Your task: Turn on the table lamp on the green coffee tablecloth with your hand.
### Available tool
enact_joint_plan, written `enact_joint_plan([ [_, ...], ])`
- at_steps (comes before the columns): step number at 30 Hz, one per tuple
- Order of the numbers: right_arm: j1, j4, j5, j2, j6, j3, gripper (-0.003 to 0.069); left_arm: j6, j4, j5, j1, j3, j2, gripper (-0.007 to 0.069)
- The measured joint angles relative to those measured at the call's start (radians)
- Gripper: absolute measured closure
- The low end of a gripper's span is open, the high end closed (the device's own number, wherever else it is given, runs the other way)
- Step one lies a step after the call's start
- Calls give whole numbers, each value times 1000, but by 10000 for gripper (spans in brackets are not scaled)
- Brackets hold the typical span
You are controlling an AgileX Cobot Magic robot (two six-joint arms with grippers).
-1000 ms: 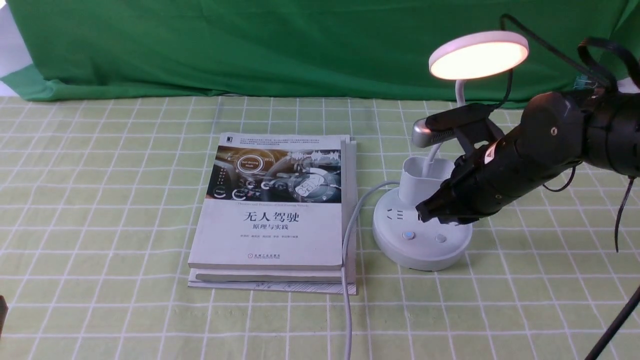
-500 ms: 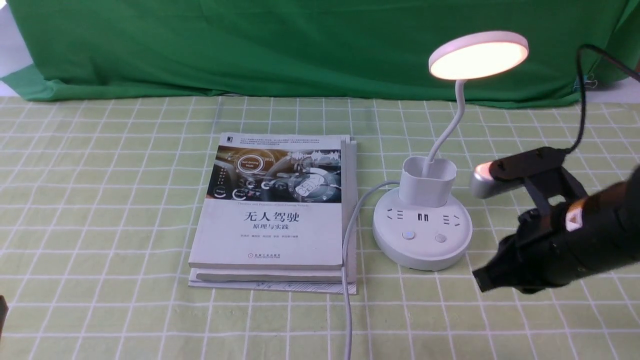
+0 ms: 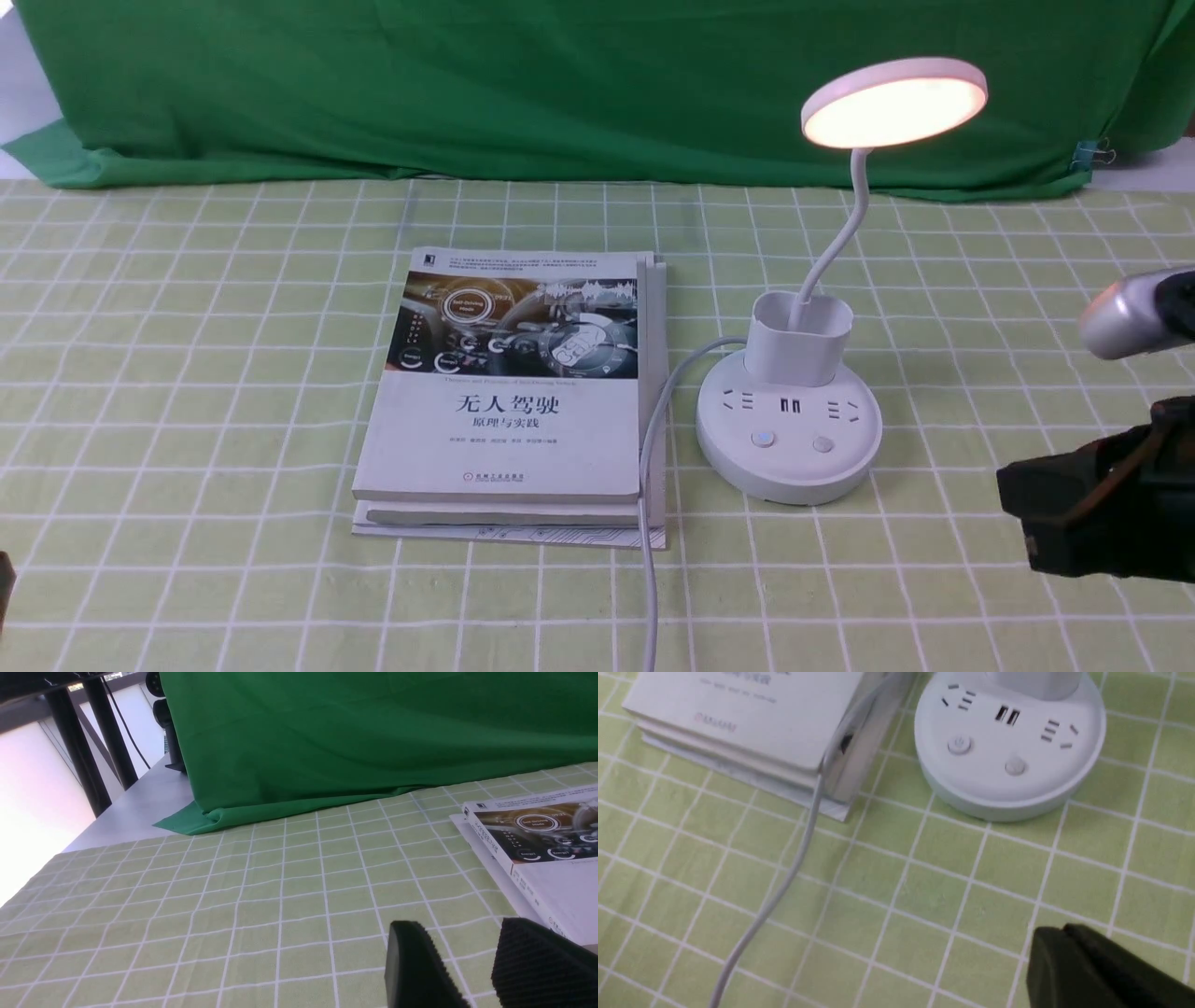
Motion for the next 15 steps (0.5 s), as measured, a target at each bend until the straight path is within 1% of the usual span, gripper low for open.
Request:
enact_joint_plan([
  [3, -3, -42, -67, -43, -6, 16, 599, 0, 0, 0, 0, 0, 0, 388],
  [6, -49, -56, -177, -133, -83, 90, 600, 0, 0, 0, 0, 0, 0, 388],
  [8, -120, -62, -258, -232, -127, 176, 600, 0, 0, 0, 0, 0, 0, 388],
  [9, -170, -66, -308, -325, -141, 257, 600, 0, 0, 0, 0, 0, 0, 388],
  [12, -271, -67, -411, -497, -157, 407, 600, 0, 0, 0, 0, 0, 0, 388],
  [14, -343, -67, -461, -658, -158, 547, 600, 0, 0, 0, 0, 0, 0, 388],
  [15, -360, -67, -464, -707, -158, 588, 600, 0, 0, 0, 0, 0, 0, 388],
])
